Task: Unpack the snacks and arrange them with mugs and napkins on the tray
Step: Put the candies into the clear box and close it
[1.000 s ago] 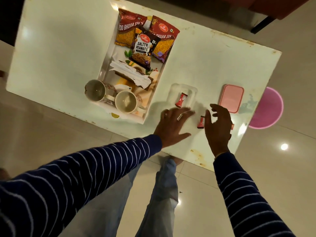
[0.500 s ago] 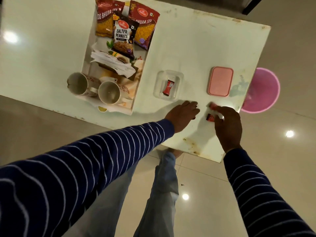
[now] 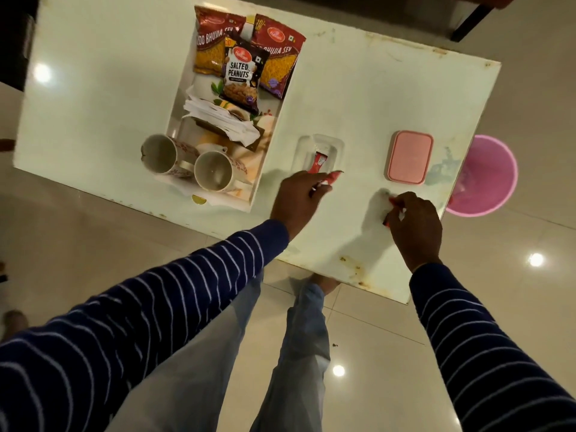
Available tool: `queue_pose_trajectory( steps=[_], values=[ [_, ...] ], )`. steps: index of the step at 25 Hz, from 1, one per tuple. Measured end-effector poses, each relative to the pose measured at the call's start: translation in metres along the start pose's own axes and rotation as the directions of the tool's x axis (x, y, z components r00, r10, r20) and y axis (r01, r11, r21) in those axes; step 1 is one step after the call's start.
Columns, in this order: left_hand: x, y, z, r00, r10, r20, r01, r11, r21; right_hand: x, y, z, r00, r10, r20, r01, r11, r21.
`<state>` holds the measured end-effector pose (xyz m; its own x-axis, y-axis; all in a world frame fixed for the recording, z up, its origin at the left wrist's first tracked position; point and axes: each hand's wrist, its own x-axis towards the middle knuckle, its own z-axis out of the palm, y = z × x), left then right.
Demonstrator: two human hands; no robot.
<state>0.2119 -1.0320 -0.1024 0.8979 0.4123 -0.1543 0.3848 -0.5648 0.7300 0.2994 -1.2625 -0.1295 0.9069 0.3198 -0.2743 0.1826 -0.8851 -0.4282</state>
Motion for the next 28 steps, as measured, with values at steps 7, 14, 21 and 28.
queue_pose_trajectory(
  steps=[7, 14, 21, 28],
  values=[
    [0.020, -0.015, -0.014, 0.908, -0.400, -0.123, 0.365, 0.901, -0.234, 0.015, -0.109, 0.001, 0.988, 0.073, -0.136, 0.005, 0.865, 0.503],
    [0.020, -0.026, -0.020, 0.951, -0.306, -0.043, 0.297, 0.943, -0.150, 0.019, -0.127, 0.024, 0.994, 0.084, -0.074, -0.033, 0.851, 0.524],
    [0.053, -0.039, -0.036, 0.940, 0.022, 0.340, -0.036, 0.999, 0.037, -0.049, -0.007, -0.003, 0.997, 0.064, -0.050, -0.063, 0.998, 0.026],
    [0.084, -0.043, -0.028, 0.866, 0.127, 0.484, -0.201, 0.974, 0.104, -0.052, 0.016, 0.010, 0.997, 0.081, -0.007, -0.080, 0.997, 0.008]
  ],
)
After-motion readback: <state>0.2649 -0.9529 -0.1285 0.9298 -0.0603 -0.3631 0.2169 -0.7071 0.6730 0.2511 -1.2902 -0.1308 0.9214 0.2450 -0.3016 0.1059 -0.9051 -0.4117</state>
